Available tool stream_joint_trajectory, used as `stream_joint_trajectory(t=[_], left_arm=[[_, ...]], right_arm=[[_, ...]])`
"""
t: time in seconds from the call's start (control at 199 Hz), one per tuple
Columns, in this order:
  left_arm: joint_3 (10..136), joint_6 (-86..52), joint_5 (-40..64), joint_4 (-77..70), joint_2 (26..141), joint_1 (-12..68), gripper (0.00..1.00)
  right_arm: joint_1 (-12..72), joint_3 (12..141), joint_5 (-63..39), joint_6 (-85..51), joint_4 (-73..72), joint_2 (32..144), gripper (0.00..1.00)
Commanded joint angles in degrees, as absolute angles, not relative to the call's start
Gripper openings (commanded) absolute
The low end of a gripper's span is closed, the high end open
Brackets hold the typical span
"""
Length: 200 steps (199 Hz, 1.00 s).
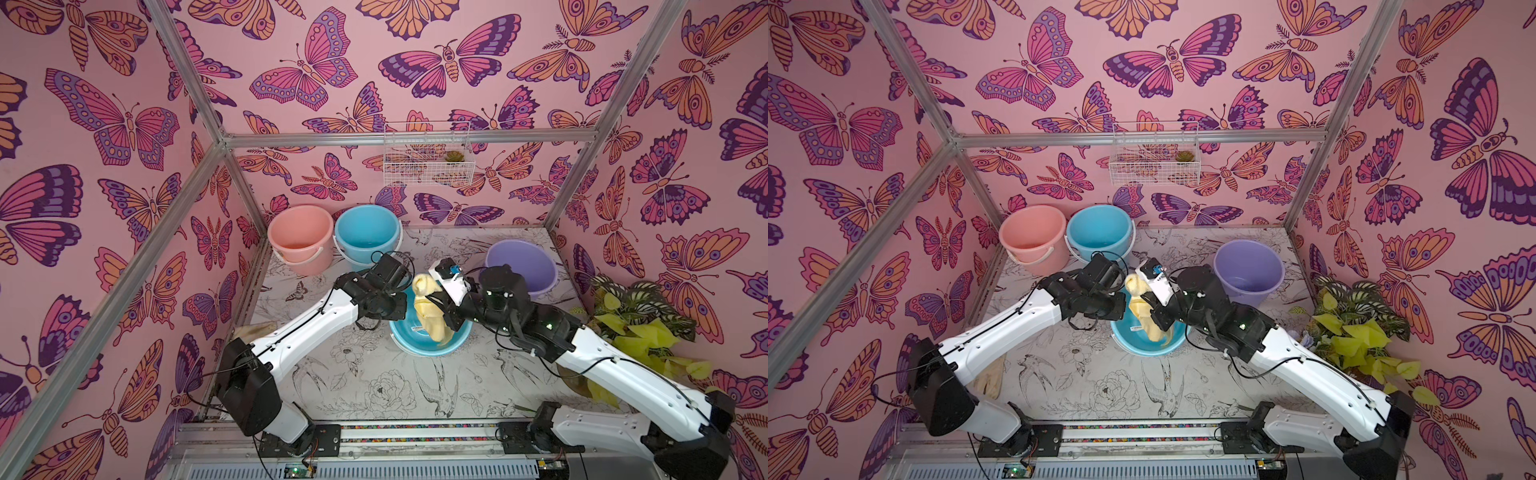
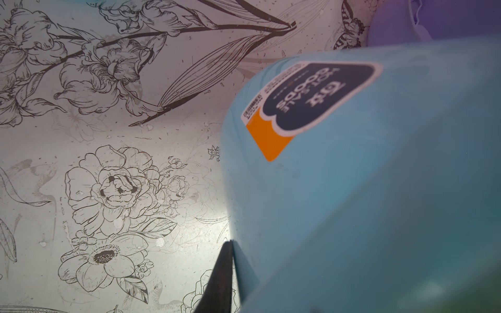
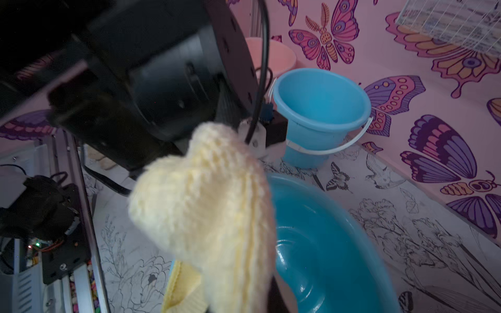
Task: Wipe the inside of the bucket with a cloth
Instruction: Wipe the dirt from the inside of the bucket.
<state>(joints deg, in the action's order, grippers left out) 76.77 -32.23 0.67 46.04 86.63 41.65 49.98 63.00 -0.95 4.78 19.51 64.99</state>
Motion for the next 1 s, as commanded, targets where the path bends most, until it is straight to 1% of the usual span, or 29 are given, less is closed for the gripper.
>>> stream_joint_trajectory(t=[0.0, 0.121, 0.221, 0.402, 0.472, 0.658, 0.809, 0.914, 1.0], left_arm=[[76.1, -31.7, 2.7, 44.2, 84.2, 41.8, 0.0], [76.0, -31.7, 3.1, 44.2, 83.6, 42.2, 0.0], [75.8, -31.7, 2.7, 44.4, 83.0, 42.7, 0.0], [75.3, -31.6, 2.4, 44.5, 82.1, 43.7, 0.0], [75.5, -31.4, 2.4, 44.6, 82.1, 44.2, 0.0], [75.4, -31.5, 2.2, 44.5, 82.0, 45.3, 0.0], [75.4, -31.0, 2.5, 44.5, 81.5, 45.9, 0.0], [75.4, -30.5, 2.9, 44.5, 80.8, 46.0, 0.0], [75.1, -30.4, 2.9, 44.8, 80.1, 46.1, 0.0]], right_arm=[[50.3, 60.8, 1.3, 13.5, 18.7, 66.0, 0.0], [50.3, 57.6, 0.5, 25.7, 18.4, 67.0, 0.0], [50.3, 56.6, 2.2, 36.9, 19.2, 68.4, 0.0], [50.3, 58.9, 4.3, 56.0, 22.9, 72.6, 0.0], [50.3, 60.4, 4.4, 61.5, 25.4, 75.1, 0.0], [50.3, 64.4, 3.7, 68.4, 30.0, 82.0, 0.0], [50.3, 65.4, 4.1, 70.1, 26.7, 86.2, 0.0], [50.3, 65.2, 8.0, 70.3, 21.3, 88.7, 0.0], [50.3, 64.9, 13.5, 70.9, 16.7, 89.7, 0.0]])
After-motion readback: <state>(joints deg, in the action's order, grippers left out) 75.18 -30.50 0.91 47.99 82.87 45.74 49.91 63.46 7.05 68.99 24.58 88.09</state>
